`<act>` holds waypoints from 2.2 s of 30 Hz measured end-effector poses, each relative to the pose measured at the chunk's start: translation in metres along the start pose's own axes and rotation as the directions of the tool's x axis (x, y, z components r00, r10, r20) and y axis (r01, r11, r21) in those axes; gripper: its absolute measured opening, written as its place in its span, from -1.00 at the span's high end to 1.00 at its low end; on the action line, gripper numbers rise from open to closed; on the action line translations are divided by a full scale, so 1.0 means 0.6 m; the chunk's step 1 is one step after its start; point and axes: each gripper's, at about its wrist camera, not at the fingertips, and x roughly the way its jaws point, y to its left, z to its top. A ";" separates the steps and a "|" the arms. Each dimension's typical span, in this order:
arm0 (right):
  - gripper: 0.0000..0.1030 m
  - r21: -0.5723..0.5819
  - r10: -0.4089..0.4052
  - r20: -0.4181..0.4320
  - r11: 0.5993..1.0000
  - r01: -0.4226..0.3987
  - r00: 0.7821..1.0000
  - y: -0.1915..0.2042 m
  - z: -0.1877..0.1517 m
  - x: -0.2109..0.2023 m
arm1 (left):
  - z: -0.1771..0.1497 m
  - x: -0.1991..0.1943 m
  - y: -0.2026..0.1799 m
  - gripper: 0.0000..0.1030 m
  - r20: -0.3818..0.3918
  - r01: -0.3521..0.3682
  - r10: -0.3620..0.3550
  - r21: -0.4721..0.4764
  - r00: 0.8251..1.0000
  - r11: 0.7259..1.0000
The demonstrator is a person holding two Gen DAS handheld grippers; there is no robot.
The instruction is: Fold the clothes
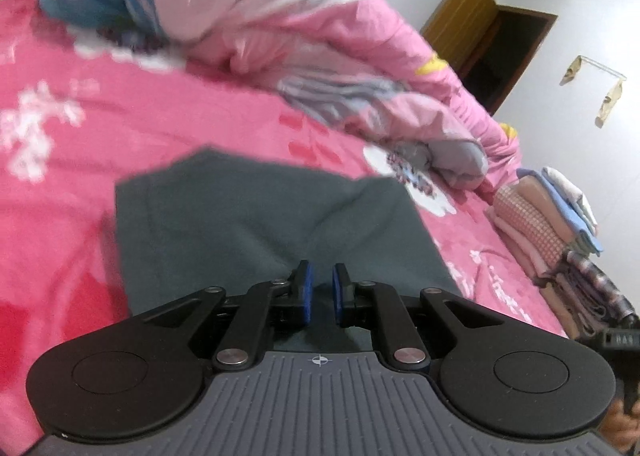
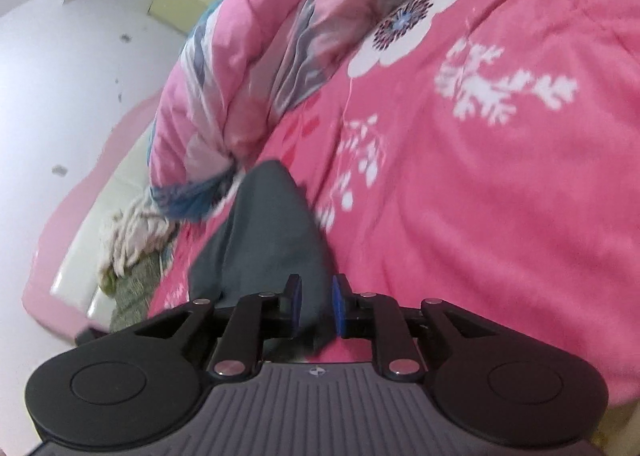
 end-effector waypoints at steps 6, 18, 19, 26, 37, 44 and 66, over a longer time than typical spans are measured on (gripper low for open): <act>0.63 -0.031 0.015 -0.039 0.999 -0.016 0.999 -0.004 0.008 0.021 | 0.048 -0.018 -0.068 0.70 0.030 0.046 -0.048 0.088 0.998 0.995; 0.22 -0.015 0.102 -0.160 0.994 -0.105 0.982 -0.024 0.004 0.059 | 0.125 0.227 -0.205 0.20 -0.268 -0.078 0.154 0.276 0.951 0.958; 0.23 -0.019 0.105 -0.163 0.994 -0.109 0.981 -0.025 0.005 0.059 | 0.128 0.240 -0.208 0.06 -0.274 -0.100 0.181 0.285 0.944 0.953; 0.25 0.002 0.149 -0.169 0.988 -0.151 0.974 -0.038 0.009 0.054 | 0.127 0.324 -0.222 -0.04 -0.330 -0.256 0.377 0.356 0.865 0.899; 0.90 -0.037 0.138 -0.148 0.989 -0.145 0.979 -0.033 -0.006 0.044 | 0.101 0.345 -0.221 0.70 -0.335 -0.257 0.380 0.357 0.862 0.898; 1.00 0.011 0.163 -0.147 0.987 -0.163 0.976 -0.026 -0.025 0.031 | 0.094 0.345 -0.229 0.74 -0.304 -0.267 0.396 0.388 0.867 0.882; 0.75 -0.332 0.000 -0.001 0.943 0.000 1.000 0.041 -0.040 -0.032 | -0.012 -0.010 -0.232 -0.30 0.105 -0.250 0.227 0.362 0.968 0.898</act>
